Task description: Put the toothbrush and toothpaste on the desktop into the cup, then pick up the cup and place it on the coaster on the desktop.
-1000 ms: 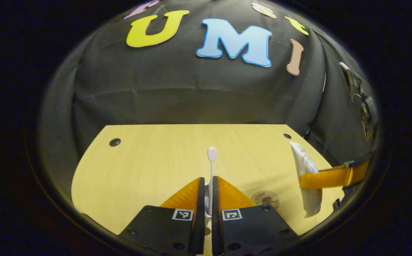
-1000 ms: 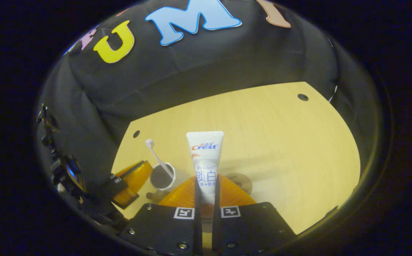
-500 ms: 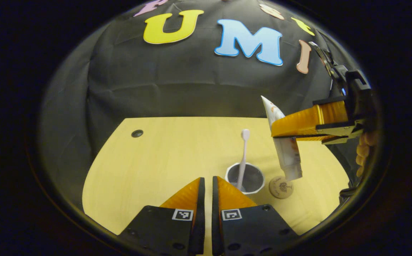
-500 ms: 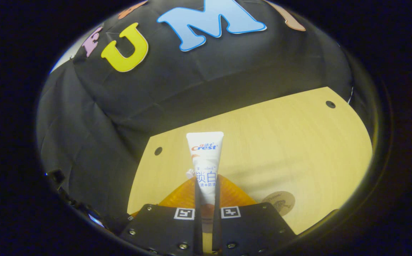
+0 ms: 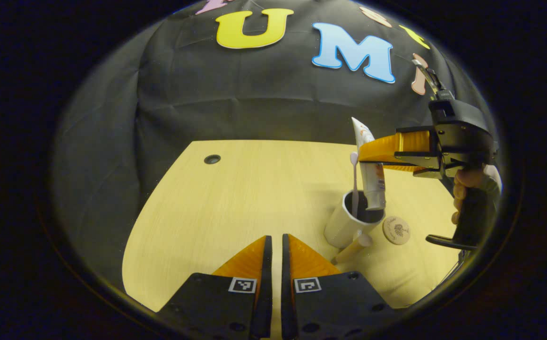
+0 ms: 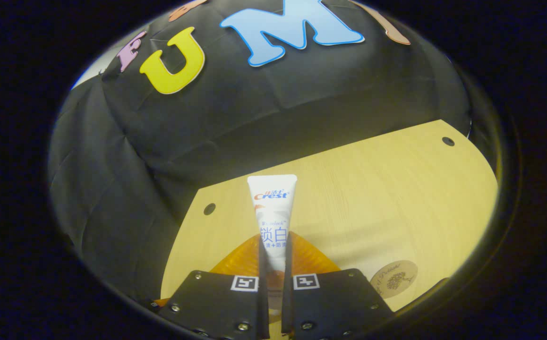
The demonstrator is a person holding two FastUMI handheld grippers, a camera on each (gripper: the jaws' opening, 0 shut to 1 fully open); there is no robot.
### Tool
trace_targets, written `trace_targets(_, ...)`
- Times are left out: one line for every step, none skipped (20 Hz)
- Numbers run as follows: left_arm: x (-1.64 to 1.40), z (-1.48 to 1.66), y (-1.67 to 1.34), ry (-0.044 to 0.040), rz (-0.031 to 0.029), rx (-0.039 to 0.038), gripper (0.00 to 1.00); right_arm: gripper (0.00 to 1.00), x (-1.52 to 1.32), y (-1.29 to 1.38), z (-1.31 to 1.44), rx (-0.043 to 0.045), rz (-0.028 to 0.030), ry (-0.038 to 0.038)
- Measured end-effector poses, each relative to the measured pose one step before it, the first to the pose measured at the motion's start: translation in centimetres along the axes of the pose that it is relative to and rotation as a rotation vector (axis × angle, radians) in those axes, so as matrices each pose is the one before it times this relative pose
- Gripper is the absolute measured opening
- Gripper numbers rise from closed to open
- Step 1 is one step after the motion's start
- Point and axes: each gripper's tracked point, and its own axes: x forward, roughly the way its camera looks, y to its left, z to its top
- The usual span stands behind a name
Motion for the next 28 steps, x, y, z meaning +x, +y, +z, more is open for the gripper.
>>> trace_targets(0.009, -0.302, 0.267, 0.00634, 0.00244, -0.00171, 0.15, 0.12, 0.276, -0.057, -0.350, -0.01773, -0.00541, -0.01152)
trace_targets(-0.001, -0.198, 0.060, 0.00562, 0.00004, -0.00186, 0.15, 0.12, 0.302, -0.044, -0.392, -0.01824, -0.00497, -0.01249)
trace_targets(-0.105, -0.234, 0.040, 0.00511, -0.00061, -0.00078, 0.15, 0.12, 0.003, -0.126, -0.240, -0.01661, -0.00183, -0.01809)
trace_targets(0.077, -0.017, -0.140, 0.00320, -0.00105, 0.00099, 0.15, 0.12, 0.016, -0.194, 0.012, -0.01579, -0.00577, -0.02492)
trace_targets(0.064, -0.028, -0.139, 0.00448, -0.00171, 0.00216, 0.15, 0.12, 0.033, -0.046, -0.062, -0.01474, -0.00081, -0.01955)
trace_targets(0.049, -0.059, -0.209, 0.00268, -0.00366, 0.00183, 0.15, 0.12, 0.019, -0.042, -0.040, -0.01132, 0.00229, -0.01613)
trace_targets(-0.013, -0.102, -0.142, 0.00261, -0.00556, 0.00034, 0.15, 0.12, -0.068, -0.112, -0.178, -0.01258, -0.00150, -0.01339)
trace_targets(0.086, 0.006, -0.186, 0.00235, -0.00558, 0.00097, 0.15, 0.12, -0.020, -0.227, -0.188, -0.01271, -0.00408, -0.00932)
trace_targets(0.179, -0.082, -0.384, 0.00291, -0.00584, 0.00255, 0.15, 0.11, 0.069, -0.069, -0.197, -0.01032, -0.00342, -0.01378)
trace_targets(0.250, 0.036, -0.336, 0.00074, -0.00356, 0.00289, 0.15, 0.12, 0.031, -0.105, -0.048, -0.00746, -0.00208, -0.01677)
trace_targets(0.162, -0.178, -0.353, 0.00140, -0.00524, 0.00203, 0.15, 0.12, 0.150, -0.278, -0.347, -0.00402, -0.00370, -0.00324)
trace_targets(0.126, 0.185, -0.359, 0.00032, -0.00424, 0.00146, 0.14, 0.12, -0.016, -0.149, -0.278, 0.00285, 0.00134, -0.00383)
trace_targets(0.122, 0.196, -0.298, -0.00121, -0.00452, 0.00158, 0.12, 0.12, -0.220, -0.085, 0.217, 0.00673, -0.00417, -0.02077)
trace_targets(0.152, 0.106, -0.314, -0.00031, -0.00446, 0.00168, 0.15, 0.13, -0.109, -0.016, 0.053, 0.00366, 0.00083, -0.00620)
trace_targets(-0.020, -0.111, -0.278, 0.00109, -0.00499, 0.00203, 0.15, 0.17, 0.052, 0.145, -0.351, -0.00271, 0.00167, 0.00456)
trace_targets(0.021, -0.076, -0.337, 0.00068, -0.00539, 0.00251, 0.18, 0.22, -0.137, -0.128, -0.179, -0.00798, -0.00184, 0.00549)
trace_targets(0.187, 0.098, -0.355, 0.00023, -0.00453, 0.00290, 0.15, 0.24, -0.264, 0.004, -0.117, -0.01096, -0.00153, 0.00576)
trace_targets(0.210, 0.213, -0.367, -0.00101, -0.00592, 0.00298, 0.15, 0.25, -0.315, 0.175, 0.059, -0.00727, 0.01004, 0.00091)
trace_targets(0.349, 0.077, -0.385, -0.00096, -0.00501, 0.00313, 0.15, 0.28, -0.387, 0.068, 0.020, -0.00421, 0.00157, -0.00552)
trace_targets(0.176, 0.245, -0.416, -0.00200, -0.00570, 0.00430, 0.15, 0.43, -0.351, 0.063, 0.374, 0.00062, 0.00313, -0.00693)
trace_targets(-0.328, -0.093, -0.379, -0.00248, -0.00397, 0.00574, 0.15, 0.43, -0.249, 0.160, 0.160, 0.00636, 0.00717, -0.00279)
trace_targets(-0.238, 0.153, -0.414, -0.00297, -0.00413, 0.00518, 0.15, 0.54, -0.215, 0.361, 0.183, 0.01305, 0.01505, 0.00336)
trace_targets(-0.196, -0.047, -0.395, -0.00258, -0.00472, 0.00546, 0.15, 0.63, -0.182, -0.128, 0.130, 0.00731, -0.00087, -0.00141)
trace_targets(-0.004, 0.158, -0.429, -0.00197, -0.00495, 0.00557, 0.15, 0.67, -0.272, -0.001, 0.448, 0.00336, 0.00256, -0.01213)
trace_targets(0.012, 0.080, -0.315, -0.00270, -0.00402, 0.00418, 0.15, 0.67, -0.414, -0.047, 0.529, 0.00388, -0.00052, -0.01186)
trace_targets(0.032, 0.252, -0.345, -0.00265, -0.00521, 0.00255, 0.15, 0.67, -0.378, -0.143, 0.515, 0.00966, 0.00156, -0.01116)
trace_targets(-0.104, 0.161, -0.272, -0.00346, -0.00467, 0.00072, 0.15, 0.70, -0.445, -0.184, 0.636, 0.01075, 0.00231, -0.00892)
trace_targets(0.044, 0.329, -0.338, -0.00493, -0.00316, 0.00004, 0.15, 0.71, -0.307, -0.412, 0.558, 0.00595, -0.00407, -0.00461)
